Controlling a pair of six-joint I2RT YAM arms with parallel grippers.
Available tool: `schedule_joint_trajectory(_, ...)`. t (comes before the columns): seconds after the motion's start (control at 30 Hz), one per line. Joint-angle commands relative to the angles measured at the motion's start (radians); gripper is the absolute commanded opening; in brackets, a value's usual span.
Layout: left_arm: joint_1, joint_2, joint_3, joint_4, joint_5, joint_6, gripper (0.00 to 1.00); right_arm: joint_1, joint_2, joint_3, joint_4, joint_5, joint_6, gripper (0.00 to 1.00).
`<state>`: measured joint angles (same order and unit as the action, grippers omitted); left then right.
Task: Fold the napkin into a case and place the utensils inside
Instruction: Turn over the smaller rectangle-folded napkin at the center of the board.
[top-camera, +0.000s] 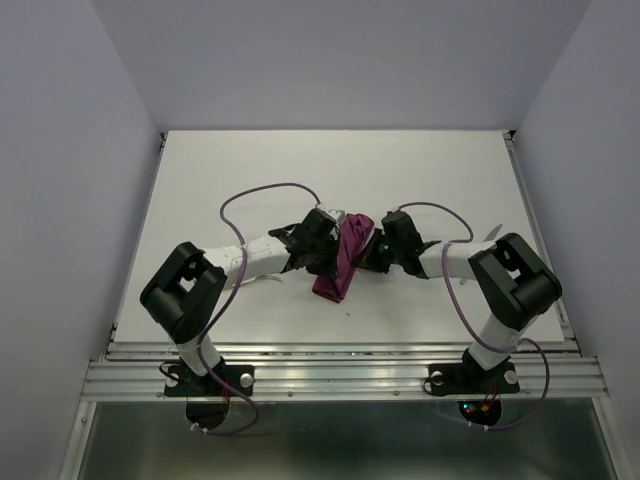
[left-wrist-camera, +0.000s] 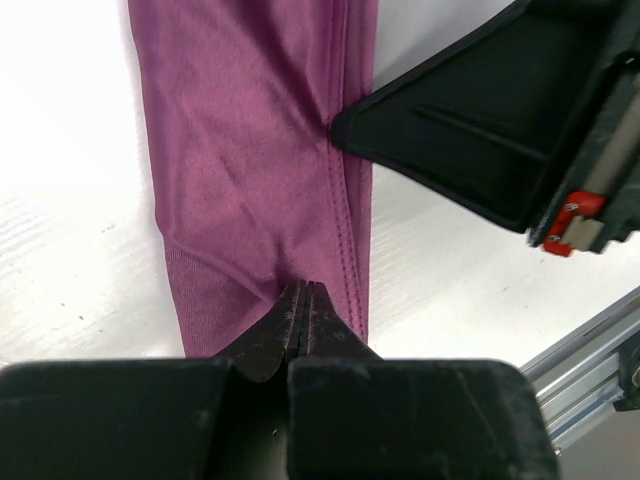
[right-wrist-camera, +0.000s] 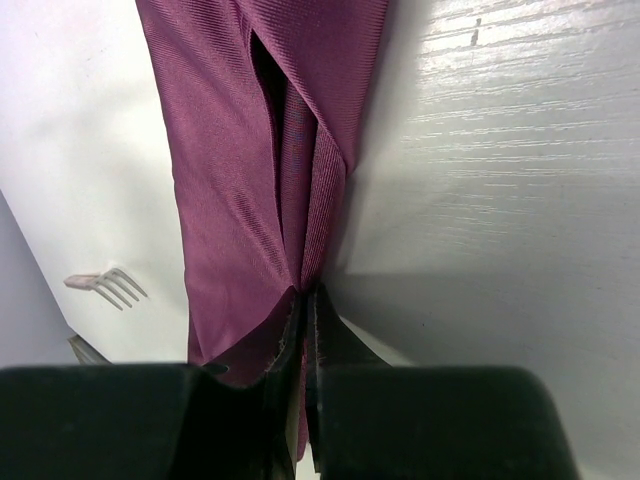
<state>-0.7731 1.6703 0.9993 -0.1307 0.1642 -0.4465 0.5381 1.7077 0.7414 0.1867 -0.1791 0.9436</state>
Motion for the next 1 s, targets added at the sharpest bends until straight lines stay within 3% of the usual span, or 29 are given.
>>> schedule_joint_trajectory(0.0, -0.006, -0.011, -0.031, 0.055, -0.015, -0.032, 0.00, 0.006, 0.015, 0.009, -0.043, 0.055, 0.000, 0.01)
schedule_joint_trajectory(0.33, -0.061, 0.081, -0.021, 0.080, 0.021, -0.021, 0.00, 0.006, 0.015, 0.010, -0.043, 0.059, 0.012, 0.01)
schedule_joint_trajectory(0.43, -0.112, 0.127, 0.097, -0.015, -0.081, 0.031, 0.00, 0.006, 0.021, 0.010, -0.039, 0.058, 0.023, 0.01)
schedule_joint_trajectory(0.57, -0.118, 0.123, 0.136, -0.053, -0.086, 0.058, 0.00, 0.006, 0.021, 0.019, -0.041, 0.055, 0.021, 0.01)
schedule_joint_trajectory(0.67, -0.107, 0.074, 0.166, -0.078, -0.091, 0.066, 0.00, 0.006, 0.004, 0.023, -0.050, 0.067, 0.017, 0.14)
schedule_joint_trajectory(0.77, -0.097, 0.045, 0.220, -0.121, -0.110, 0.078, 0.00, 0.006, -0.034, 0.024, -0.075, 0.096, 0.000, 0.38)
schedule_joint_trajectory(0.97, -0.095, 0.054, 0.298, -0.167, -0.129, 0.088, 0.03, -0.110, -0.183, -0.026, -0.110, 0.119, -0.012, 0.50)
